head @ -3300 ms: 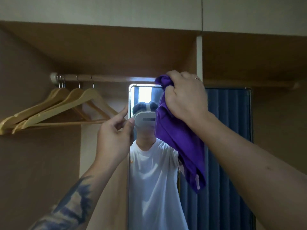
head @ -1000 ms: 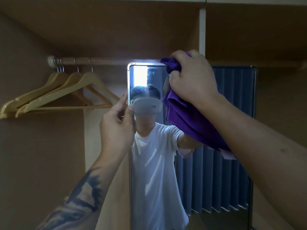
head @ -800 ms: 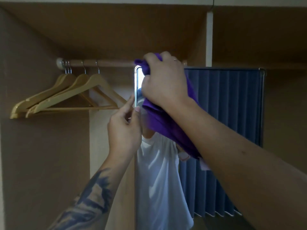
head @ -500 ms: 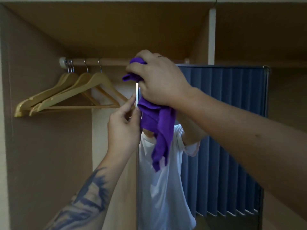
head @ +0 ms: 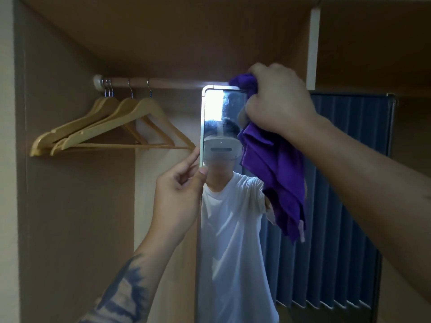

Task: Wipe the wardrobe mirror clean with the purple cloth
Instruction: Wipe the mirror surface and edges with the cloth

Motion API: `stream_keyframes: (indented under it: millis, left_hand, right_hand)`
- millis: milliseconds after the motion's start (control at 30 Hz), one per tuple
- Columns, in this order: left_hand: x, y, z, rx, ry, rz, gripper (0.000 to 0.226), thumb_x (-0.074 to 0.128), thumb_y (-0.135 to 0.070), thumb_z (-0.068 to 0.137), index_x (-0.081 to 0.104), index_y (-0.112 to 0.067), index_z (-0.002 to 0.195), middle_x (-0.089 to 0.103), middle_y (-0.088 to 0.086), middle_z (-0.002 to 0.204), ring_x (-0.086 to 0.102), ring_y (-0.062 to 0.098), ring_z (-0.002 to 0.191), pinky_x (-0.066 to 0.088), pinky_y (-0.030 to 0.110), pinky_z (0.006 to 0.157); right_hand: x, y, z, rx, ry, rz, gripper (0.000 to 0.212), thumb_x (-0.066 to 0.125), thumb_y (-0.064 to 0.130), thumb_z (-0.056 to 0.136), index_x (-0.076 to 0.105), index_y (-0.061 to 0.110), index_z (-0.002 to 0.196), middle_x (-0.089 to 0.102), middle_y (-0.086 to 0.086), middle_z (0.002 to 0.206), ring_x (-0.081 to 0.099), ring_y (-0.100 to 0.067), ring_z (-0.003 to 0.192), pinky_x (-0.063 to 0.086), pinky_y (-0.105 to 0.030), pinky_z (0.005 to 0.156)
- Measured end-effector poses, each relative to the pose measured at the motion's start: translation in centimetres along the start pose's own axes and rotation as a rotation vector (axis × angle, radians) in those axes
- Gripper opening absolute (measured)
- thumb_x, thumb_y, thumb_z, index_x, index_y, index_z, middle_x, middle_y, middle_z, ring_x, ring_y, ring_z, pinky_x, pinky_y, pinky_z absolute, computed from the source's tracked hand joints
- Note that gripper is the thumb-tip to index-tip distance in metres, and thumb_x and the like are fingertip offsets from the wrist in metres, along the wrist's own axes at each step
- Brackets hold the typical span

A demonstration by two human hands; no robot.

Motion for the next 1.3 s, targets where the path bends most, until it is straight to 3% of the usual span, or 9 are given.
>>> stream_keyframes:
  millis: [133, 267, 400, 533, 667, 833, 933, 1067, 1300]
  left_hand:
    - [-0.9, 1.9, -1.9, -0.059, -0.064, -0.045, 0.034, 0.068, -0.009, 0.096, 0.069, -0.038, 0.114, 0.078, -0.002, 0.113, 0.071, 0.002, 0.101, 0.054, 0.032, 0.103]
    - [-1.1, 2.0, -2.3, -0.055, -0.094, -0.050, 0.031, 0.067, -0.007, 0.096, 0.072, -0.035, 0.109, 0.079, -0.008, 0.107, 0.071, -0.001, 0.099, 0.056, 0.023, 0.096]
    - [-1.1, 2.1, -2.3, -0.071, -0.071, -0.075, 0.030, 0.067, -0.008, 0.097, 0.071, -0.028, 0.118, 0.079, -0.003, 0.111, 0.071, 0.004, 0.103, 0.056, 0.032, 0.101]
    - [-1.2, 1.9, -2.5, -0.066, -0.102, -0.065, 0.031, 0.068, -0.006, 0.094, 0.074, -0.035, 0.104, 0.079, -0.009, 0.104, 0.072, 0.000, 0.098, 0.055, 0.031, 0.101]
    - [-1.5, 2.2, -2.6, -0.069, -0.120, -0.026, 0.030, 0.071, -0.009, 0.094, 0.073, -0.037, 0.105, 0.079, -0.009, 0.105, 0.072, 0.002, 0.100, 0.056, 0.037, 0.103]
    - [-1.3, 2.4, -2.6, -0.091, -0.092, -0.062, 0.030, 0.067, -0.005, 0.095, 0.073, -0.030, 0.111, 0.079, -0.004, 0.109, 0.074, 0.010, 0.107, 0.058, 0.031, 0.098]
    - [-1.3, 2.4, -2.6, -0.104, -0.081, -0.048, 0.030, 0.066, -0.005, 0.095, 0.073, -0.032, 0.107, 0.079, -0.009, 0.105, 0.073, 0.003, 0.101, 0.058, 0.024, 0.093]
    - [-1.7, 2.7, -2.6, -0.110, -0.123, -0.028, 0.029, 0.070, -0.009, 0.093, 0.073, -0.033, 0.109, 0.079, -0.001, 0.110, 0.071, 0.001, 0.098, 0.055, 0.038, 0.104]
    - [-1.9, 2.8, -2.2, -0.176, -0.126, 0.020, 0.033, 0.074, -0.005, 0.092, 0.075, -0.035, 0.104, 0.080, 0.000, 0.093, 0.075, 0.018, 0.097, 0.055, 0.051, 0.103]
  right_hand:
    - [1.9, 6.5, 0.3, -0.227, 0.083, 0.063, 0.059, 0.058, 0.027, 0.087, 0.050, 0.025, 0.145, 0.053, -0.008, 0.135, 0.054, -0.032, 0.121, 0.048, -0.045, 0.098]
    - [3.4, 11.2, -1.9, -0.534, 0.106, -0.155, 0.059, 0.036, 0.053, 0.083, 0.075, 0.021, 0.113, 0.061, -0.008, 0.124, 0.052, -0.034, 0.121, 0.040, -0.044, 0.103]
    - [4.8, 12.0, -5.3, -0.789, 0.034, -0.257, 0.050, 0.038, 0.046, 0.097, 0.077, 0.014, 0.098, 0.066, -0.011, 0.101, 0.056, -0.034, 0.119, 0.024, -0.050, 0.123]
    - [4.6, 11.4, -4.9, -0.914, 0.070, -0.362, 0.046, 0.032, 0.043, 0.104, 0.071, 0.020, 0.108, 0.064, -0.010, 0.110, 0.056, -0.031, 0.118, 0.024, -0.053, 0.123]
    - [2.6, 10.9, -1.0, -0.723, 0.031, -0.341, 0.045, 0.032, 0.044, 0.105, 0.067, 0.019, 0.118, 0.062, -0.015, 0.115, 0.059, -0.035, 0.113, 0.034, -0.051, 0.115]
    - [1.3, 6.6, 2.4, -0.168, -0.033, -0.069, 0.041, 0.027, 0.043, 0.109, 0.060, 0.018, 0.107, 0.056, -0.002, 0.085, 0.058, -0.023, 0.078, 0.047, -0.041, 0.071]
    - [0.7, 3.5, 1.3, -0.046, -0.126, -0.075, 0.047, 0.025, 0.044, 0.110, 0.062, 0.015, 0.107, 0.060, -0.005, 0.090, 0.061, -0.027, 0.084, 0.049, -0.044, 0.078]
    - [-1.0, -0.4, -0.9, 0.028, -0.217, -0.204, 0.059, 0.022, 0.046, 0.110, 0.064, 0.005, 0.116, 0.060, -0.023, 0.116, 0.058, -0.041, 0.108, 0.043, -0.052, 0.099]
    - [0.0, 1.4, -1.2, 0.062, -0.029, -0.002, 0.066, 0.017, 0.057, 0.107, 0.058, 0.014, 0.135, 0.057, -0.020, 0.131, 0.051, -0.040, 0.124, 0.041, -0.050, 0.103]
Point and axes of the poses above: each hand's wrist, its own z-axis towards the middle knuckle, its own x-axis out of the palm, y = z × x, the point moved 10 cm from there along z, towards the middle knuckle
